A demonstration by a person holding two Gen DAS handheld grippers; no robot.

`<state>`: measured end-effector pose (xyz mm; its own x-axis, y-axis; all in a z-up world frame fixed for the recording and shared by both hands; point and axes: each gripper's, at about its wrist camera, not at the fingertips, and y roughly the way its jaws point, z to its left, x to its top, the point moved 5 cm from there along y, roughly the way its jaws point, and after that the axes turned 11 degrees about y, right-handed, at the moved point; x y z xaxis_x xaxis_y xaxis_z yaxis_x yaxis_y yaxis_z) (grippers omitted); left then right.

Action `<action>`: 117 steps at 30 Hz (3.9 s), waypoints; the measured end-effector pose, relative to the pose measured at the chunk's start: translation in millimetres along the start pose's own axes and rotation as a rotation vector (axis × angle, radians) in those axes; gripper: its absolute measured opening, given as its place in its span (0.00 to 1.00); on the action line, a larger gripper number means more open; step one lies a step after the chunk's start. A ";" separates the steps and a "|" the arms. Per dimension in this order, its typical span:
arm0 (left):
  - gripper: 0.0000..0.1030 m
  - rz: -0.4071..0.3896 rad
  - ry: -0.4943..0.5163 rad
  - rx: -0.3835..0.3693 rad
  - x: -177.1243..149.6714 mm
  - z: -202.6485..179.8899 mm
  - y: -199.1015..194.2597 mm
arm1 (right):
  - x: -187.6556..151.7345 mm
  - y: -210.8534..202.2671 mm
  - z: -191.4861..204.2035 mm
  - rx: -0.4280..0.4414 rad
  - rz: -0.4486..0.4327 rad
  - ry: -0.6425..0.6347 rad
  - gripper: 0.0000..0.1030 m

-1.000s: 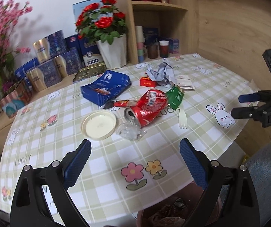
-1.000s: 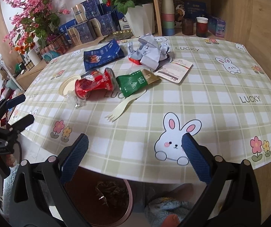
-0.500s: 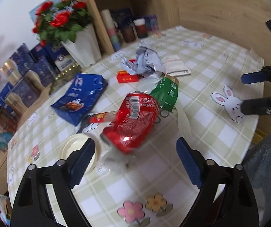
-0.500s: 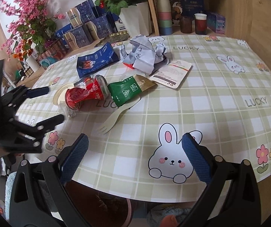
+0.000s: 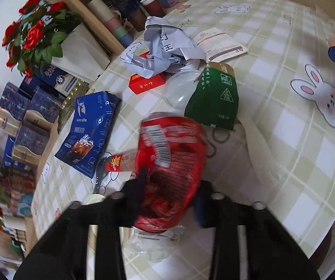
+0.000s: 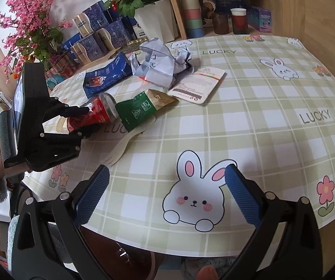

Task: Collect trash
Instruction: 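Reach to the table and grasp the red crushed can with the left tool, then grasp the crumpled white paper with the right tool while the left tool holds the can, then carry the crumpled paper over the bin and open the right tool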

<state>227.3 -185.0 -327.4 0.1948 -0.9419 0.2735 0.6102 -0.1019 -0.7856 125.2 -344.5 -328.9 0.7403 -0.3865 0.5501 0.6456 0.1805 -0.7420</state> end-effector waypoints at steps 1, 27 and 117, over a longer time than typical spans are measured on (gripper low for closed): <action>0.22 -0.001 -0.001 0.019 -0.7 1.6 -2.2 | -1.5 0.7 -1.0 0.002 0.002 0.005 0.94; 0.08 -0.337 -0.913 -0.236 -95.9 109.1 -104.8 | 100.2 47.4 56.4 -0.157 -0.139 -0.335 0.94; 0.08 -0.326 -0.944 -0.201 -222.4 -51.5 -240.7 | -212.4 49.7 117.7 0.089 0.380 -0.267 0.46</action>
<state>-2.5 32.5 -227.8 0.6214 -0.2307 0.7487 0.6184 -0.4423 -0.6496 22.1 -147.0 -437.6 0.9419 -0.0339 0.3341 0.3248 0.3450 -0.8806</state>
